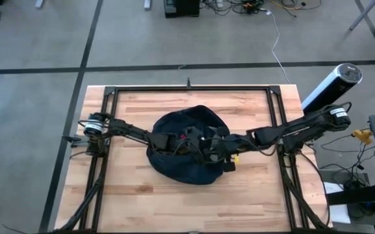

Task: Unpack backpack
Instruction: Open the black backpack, then remove the transparent zip bag from the backpack

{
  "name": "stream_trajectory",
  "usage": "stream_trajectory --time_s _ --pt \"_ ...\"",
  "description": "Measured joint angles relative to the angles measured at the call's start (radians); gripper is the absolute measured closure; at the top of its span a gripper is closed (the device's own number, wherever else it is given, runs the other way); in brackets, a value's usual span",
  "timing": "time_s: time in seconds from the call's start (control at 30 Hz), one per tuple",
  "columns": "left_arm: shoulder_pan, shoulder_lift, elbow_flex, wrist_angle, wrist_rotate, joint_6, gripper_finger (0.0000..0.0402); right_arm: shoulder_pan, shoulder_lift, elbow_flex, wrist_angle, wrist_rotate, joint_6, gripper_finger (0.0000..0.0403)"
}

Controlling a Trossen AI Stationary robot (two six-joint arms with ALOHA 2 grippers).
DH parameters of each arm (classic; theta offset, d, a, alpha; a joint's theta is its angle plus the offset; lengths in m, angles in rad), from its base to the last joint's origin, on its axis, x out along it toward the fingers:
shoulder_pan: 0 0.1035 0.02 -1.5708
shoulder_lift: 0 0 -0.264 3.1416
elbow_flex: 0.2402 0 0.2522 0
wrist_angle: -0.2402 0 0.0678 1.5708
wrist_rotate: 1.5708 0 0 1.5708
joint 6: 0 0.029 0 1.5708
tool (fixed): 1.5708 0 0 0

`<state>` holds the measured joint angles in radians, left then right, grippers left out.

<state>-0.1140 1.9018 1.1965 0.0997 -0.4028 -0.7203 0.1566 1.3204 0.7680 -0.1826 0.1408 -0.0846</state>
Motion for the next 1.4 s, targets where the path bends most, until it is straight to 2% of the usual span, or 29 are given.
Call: stream_trajectory --time_s 0.1,0.2,0.43,0.63,0.73,0.87,0.93,1.03,1.2,1.3,1.4 --pt "-0.035 -0.058 0.013 -0.042 -0.031 0.003 0.0400 -0.015 -0.035 0.000 -0.018 0.056 0.028 0.0384" --pt "-0.085 -0.122 0.049 -0.143 -0.108 0.014 0.0401 -0.046 -0.033 0.008 -0.034 0.068 0.054 0.0384" --pt "-0.200 -0.216 0.146 -0.415 -0.267 -0.014 0.0401 -0.137 0.121 0.157 -0.116 -0.003 0.040 0.0384" --pt "-0.311 -0.218 0.182 -0.730 -0.387 -0.345 0.0401 -0.170 0.220 0.191 -0.289 -0.022 0.051 0.0384" --pt "-0.390 -0.207 0.162 -0.883 -0.439 -0.603 0.0401 -0.163 0.207 0.152 -0.392 -0.115 0.146 0.0384" --pt "-0.501 -0.190 0.119 -0.995 -0.527 -0.913 0.0401 -0.117 0.130 0.096 -0.491 -0.270 0.273 0.0384" --pt "-0.539 -0.182 0.088 -0.999 -0.552 -0.999 0.0401 -0.080 0.068 0.080 -0.470 -0.297 0.283 0.0384" --pt "-0.571 -0.167 0.049 -0.999 -0.565 -1.058 0.0401 -0.055 0.008 0.079 -0.334 -0.290 0.251 0.0384" --pt "-0.565 -0.158 0.024 -0.987 -0.586 -1.080 0.0401 -0.062 0.020 0.081 -0.088 -0.264 0.137 0.0384" --pt "-0.558 -0.159 0.031 -0.975 -0.603 -1.020 0.0401 -0.085 0.091 0.091 -0.066 -0.164 0.119 0.0383" --pt "-0.555 -0.162 0.044 -0.971 -0.609 -0.975 0.0401 -0.123 0.170 0.111 -0.088 -0.055 0.110 0.0365"
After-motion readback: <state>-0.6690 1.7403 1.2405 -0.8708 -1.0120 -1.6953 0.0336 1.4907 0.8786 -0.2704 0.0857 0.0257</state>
